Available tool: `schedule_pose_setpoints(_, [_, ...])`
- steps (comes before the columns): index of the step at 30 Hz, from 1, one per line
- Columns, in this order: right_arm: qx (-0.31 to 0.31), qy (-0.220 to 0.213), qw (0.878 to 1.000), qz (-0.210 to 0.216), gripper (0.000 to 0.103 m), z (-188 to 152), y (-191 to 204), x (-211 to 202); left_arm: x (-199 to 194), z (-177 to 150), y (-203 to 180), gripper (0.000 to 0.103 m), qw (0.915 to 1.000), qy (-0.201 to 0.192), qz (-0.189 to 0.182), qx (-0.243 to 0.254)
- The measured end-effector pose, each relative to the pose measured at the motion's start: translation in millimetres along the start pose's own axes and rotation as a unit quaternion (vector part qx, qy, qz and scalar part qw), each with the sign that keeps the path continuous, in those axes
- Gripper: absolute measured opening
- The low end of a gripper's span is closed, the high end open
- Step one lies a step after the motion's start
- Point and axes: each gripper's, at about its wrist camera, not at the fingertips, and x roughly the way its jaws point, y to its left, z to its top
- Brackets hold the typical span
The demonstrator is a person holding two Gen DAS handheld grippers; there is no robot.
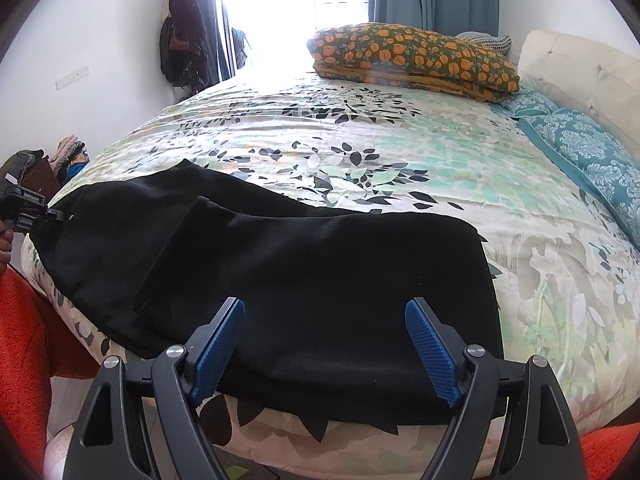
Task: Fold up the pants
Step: 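Grasp the waistband edge with the left gripper and fold it over the legs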
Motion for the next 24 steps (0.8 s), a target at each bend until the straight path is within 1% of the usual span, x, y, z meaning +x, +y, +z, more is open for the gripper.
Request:
schedule_pose_setpoints(1, [0.003, 0.000, 1.000, 0.001, 0.082, 0.5, -0.6, -0.3, -9.5, -0.6, -4.1, 0.014, 0.9999, -0.007, -0.008, -0.003])
schedule_pose_setpoints(4, [0.016, -0.005, 1.000, 0.008, 0.082, 2.5, -3.4, -3.1, -42.3, -1.7, -25.9, 0.013, 0.9977, -0.027, -0.062, -0.010])
schedule_pose_setpoints(7, [0.035, -0.015, 0.999, 0.016, 0.082, 5.7, -8.9, -8.6, -69.8, -7.3, -66.4, 0.012, 0.9924, -0.033, -0.118, 0.006])
schedule_pose_setpoints(9, [0.049, -0.023, 0.998, 0.018, 0.082, 8.0, -14.4, -13.0, -80.1, -15.0, -101.0, 0.011, 0.9884, -0.030, -0.146, 0.029])
schedule_pose_setpoints(12, [0.074, -0.039, 0.996, 0.014, 0.082, 11.4, -27.4, -21.4, -79.7, -33.2, -161.5, 0.011, 0.9811, -0.014, -0.179, 0.071])
schedule_pose_setpoints(15, [0.108, -0.052, 0.993, 0.007, 0.082, 12.0, -46.8, -30.5, -60.6, -55.6, -224.3, 0.010, 0.9714, 0.021, -0.210, 0.110])
schedule_pose_setpoints(16, [0.121, -0.055, 0.991, 0.003, 0.082, 11.3, -53.8, -33.1, -51.1, -65.4, -244.7, 0.009, 0.9685, 0.033, -0.213, 0.125])
schedule_pose_setpoints(19, [0.156, -0.059, 0.986, -0.007, 0.082, 7.1, -74.6, -40.4, -14.3, -96.3, -303.4, 0.003, 0.9586, 0.079, -0.226, 0.154])
schedule_pose_setpoints(20, [0.165, -0.060, 0.984, -0.009, 0.082, 5.3, -80.7, -42.3, 0.1, -107.8, -322.1, 0.002, 0.9556, 0.094, -0.225, 0.166])
schedule_pose_setpoints(22, [0.179, -0.059, 0.982, -0.013, 0.082, 1.0, -91.6, -46.1, 25.5, -134.0, -356.0, 0.002, 0.9526, 0.104, -0.194, 0.210])
schedule_pose_setpoints(24, [0.191, -0.057, 0.980, -0.012, 0.082, -3.2, -100.4, -49.2, 51.6, -155.3, -375.3, 0.003, 0.9491, 0.114, -0.164, 0.244])
